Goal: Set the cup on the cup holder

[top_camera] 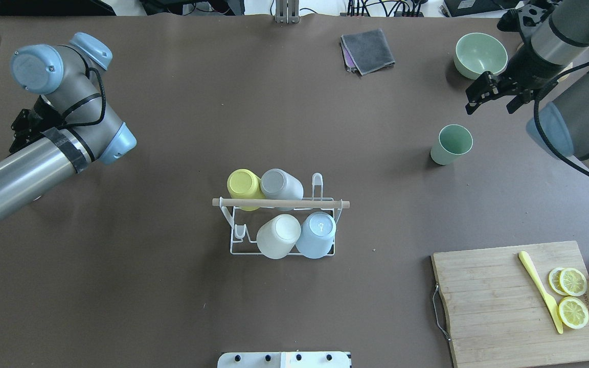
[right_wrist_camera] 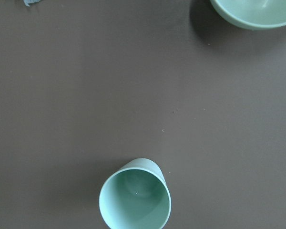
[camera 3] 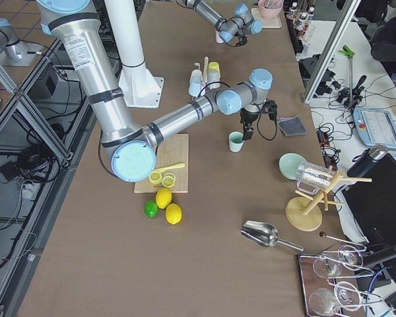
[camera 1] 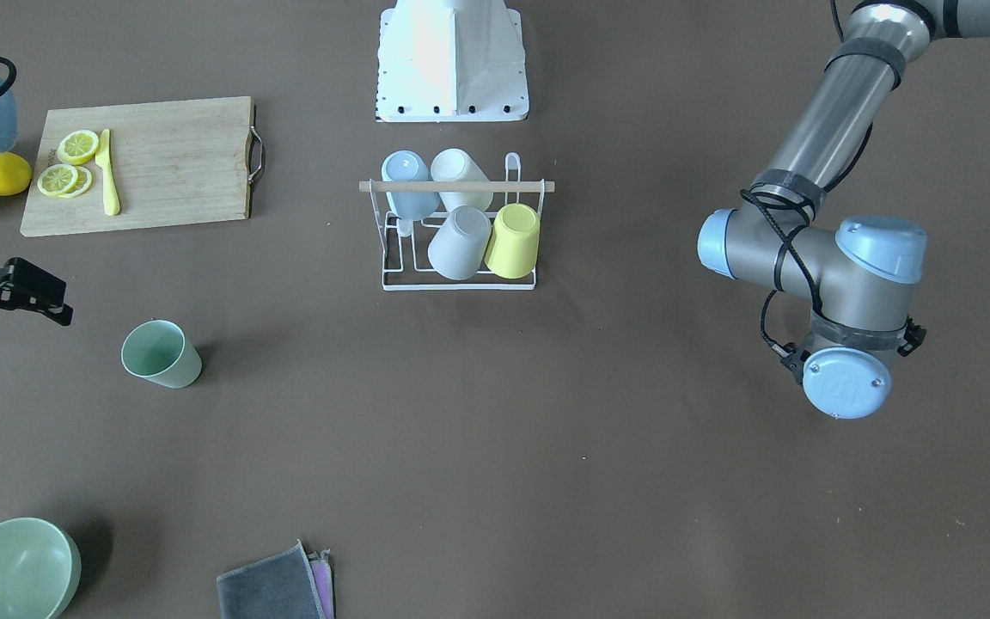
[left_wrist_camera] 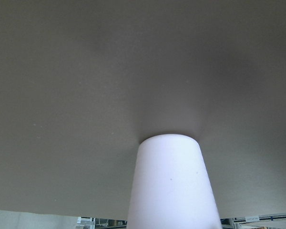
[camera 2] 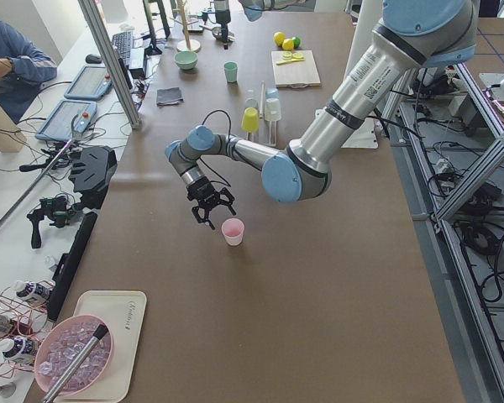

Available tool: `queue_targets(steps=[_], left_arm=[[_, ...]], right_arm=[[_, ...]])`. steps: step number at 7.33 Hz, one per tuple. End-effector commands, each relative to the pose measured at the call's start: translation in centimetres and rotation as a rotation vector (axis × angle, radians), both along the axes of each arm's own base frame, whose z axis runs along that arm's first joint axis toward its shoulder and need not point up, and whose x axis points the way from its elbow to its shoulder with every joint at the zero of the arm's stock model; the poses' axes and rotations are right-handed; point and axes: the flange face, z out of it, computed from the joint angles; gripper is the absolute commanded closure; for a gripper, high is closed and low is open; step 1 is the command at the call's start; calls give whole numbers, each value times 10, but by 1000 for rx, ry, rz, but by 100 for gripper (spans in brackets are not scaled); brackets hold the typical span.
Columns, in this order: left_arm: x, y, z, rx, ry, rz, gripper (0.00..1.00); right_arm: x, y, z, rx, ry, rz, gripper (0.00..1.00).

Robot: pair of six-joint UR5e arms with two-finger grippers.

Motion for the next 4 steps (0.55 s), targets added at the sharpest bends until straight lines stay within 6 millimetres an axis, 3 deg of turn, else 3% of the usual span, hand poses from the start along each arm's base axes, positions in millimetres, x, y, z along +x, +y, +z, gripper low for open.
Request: queue_targets(steps=[1,2,3,4], left_arm=[[9,7,6,7,-34,41,3],[12,9,8,0,-45,50,3],[10,12,9,-8,-71,64,3],[10,12,10,-8,-81,70,3]], right_arm=[[-37,-58,-28,-34,46,-92,0],[-53,-92,-45,-47,75,-151,0],[-65,-113,-41,-71,88,-176,0],[-81,-113,-30,-60,95,-233,0]])
